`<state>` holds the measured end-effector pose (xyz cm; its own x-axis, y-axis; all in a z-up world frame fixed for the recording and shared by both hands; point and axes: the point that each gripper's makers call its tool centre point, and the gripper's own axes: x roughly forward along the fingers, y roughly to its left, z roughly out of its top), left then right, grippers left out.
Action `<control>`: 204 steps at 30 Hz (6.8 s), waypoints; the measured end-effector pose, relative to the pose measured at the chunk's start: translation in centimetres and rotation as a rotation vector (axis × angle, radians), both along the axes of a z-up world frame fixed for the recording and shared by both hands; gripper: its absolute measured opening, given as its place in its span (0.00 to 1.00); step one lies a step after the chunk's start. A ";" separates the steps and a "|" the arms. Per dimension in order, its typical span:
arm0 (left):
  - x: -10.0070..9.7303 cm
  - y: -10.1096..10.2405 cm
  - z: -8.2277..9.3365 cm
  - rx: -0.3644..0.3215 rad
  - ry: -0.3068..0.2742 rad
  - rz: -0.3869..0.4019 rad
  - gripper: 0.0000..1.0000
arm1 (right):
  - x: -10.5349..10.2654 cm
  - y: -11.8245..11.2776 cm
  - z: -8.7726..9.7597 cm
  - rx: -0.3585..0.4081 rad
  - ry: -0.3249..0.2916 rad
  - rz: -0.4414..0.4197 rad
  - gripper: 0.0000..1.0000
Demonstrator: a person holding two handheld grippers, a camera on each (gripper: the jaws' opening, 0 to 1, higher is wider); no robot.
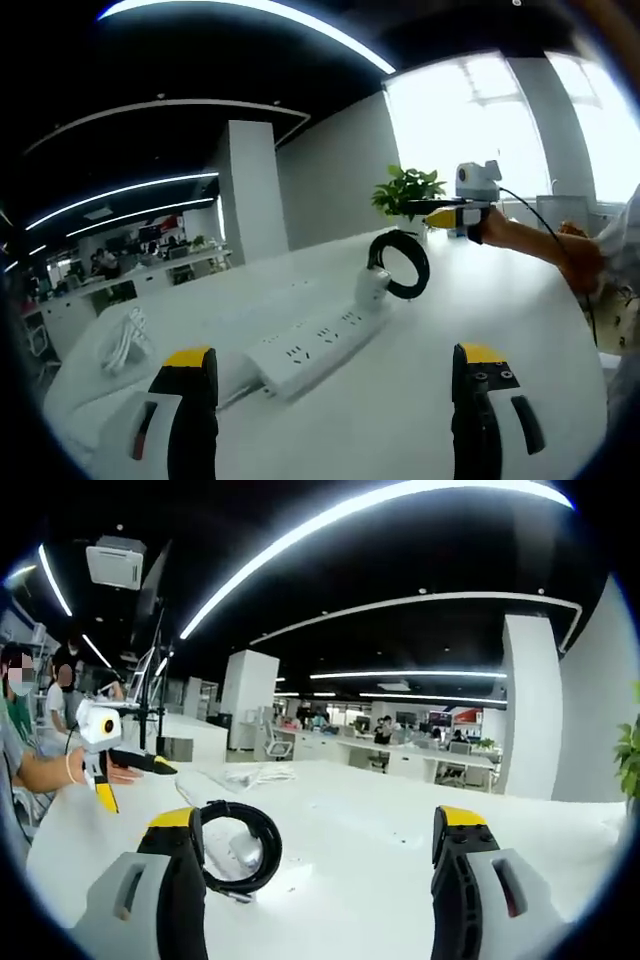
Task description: Straighten the power strip on the desk, plug the charger into it
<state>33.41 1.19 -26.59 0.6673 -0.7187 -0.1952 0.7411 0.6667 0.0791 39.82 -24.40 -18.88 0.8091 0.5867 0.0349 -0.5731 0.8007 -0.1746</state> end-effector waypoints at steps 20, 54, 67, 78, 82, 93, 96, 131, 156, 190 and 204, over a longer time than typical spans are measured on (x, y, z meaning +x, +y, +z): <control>-1.3 1.3 -0.1 -0.030 -0.002 0.025 0.99 | 2.6 1.4 -2.8 -0.107 0.004 0.128 0.89; -2.1 2.1 -0.7 0.015 -0.046 0.068 0.99 | 3.0 8.3 -5.0 -0.385 0.111 0.364 0.80; -2.2 2.2 -0.9 0.013 -0.043 0.069 0.99 | 2.3 9.5 -5.9 -0.467 0.163 0.427 0.66; -2.2 1.9 -0.9 0.012 -0.041 0.064 0.99 | 1.6 10.2 -6.1 -0.531 0.177 0.462 0.55; -2.2 1.9 -1.0 0.009 -0.039 0.061 0.98 | 1.4 10.6 -6.1 -0.553 0.179 0.473 0.51; -2.3 2.0 -1.1 0.010 -0.037 0.062 0.98 | 1.3 10.7 -6.9 -0.661 0.199 0.468 0.34; -2.3 2.0 -1.1 0.011 -0.034 0.061 0.98 | 1.3 10.9 -7.0 -0.680 0.209 0.467 0.32; -3.1 1.6 0.7 -0.022 -0.065 0.038 0.98 | 1.3 11.2 -8.8 -0.903 0.718 0.587 0.20; -3.2 1.0 0.2 -0.039 0.006 0.070 0.97 | 0.6 11.6 -9.1 -0.706 0.557 0.588 0.21; -5.3 2.6 2.6 -0.038 -0.037 0.112 0.97 | 1.2 10.3 -7.5 -0.545 0.364 0.542 0.37; -5.8 2.8 2.9 -0.037 -0.042 0.111 0.97 | 1.3 9.7 -6.7 -0.509 0.351 0.525 0.41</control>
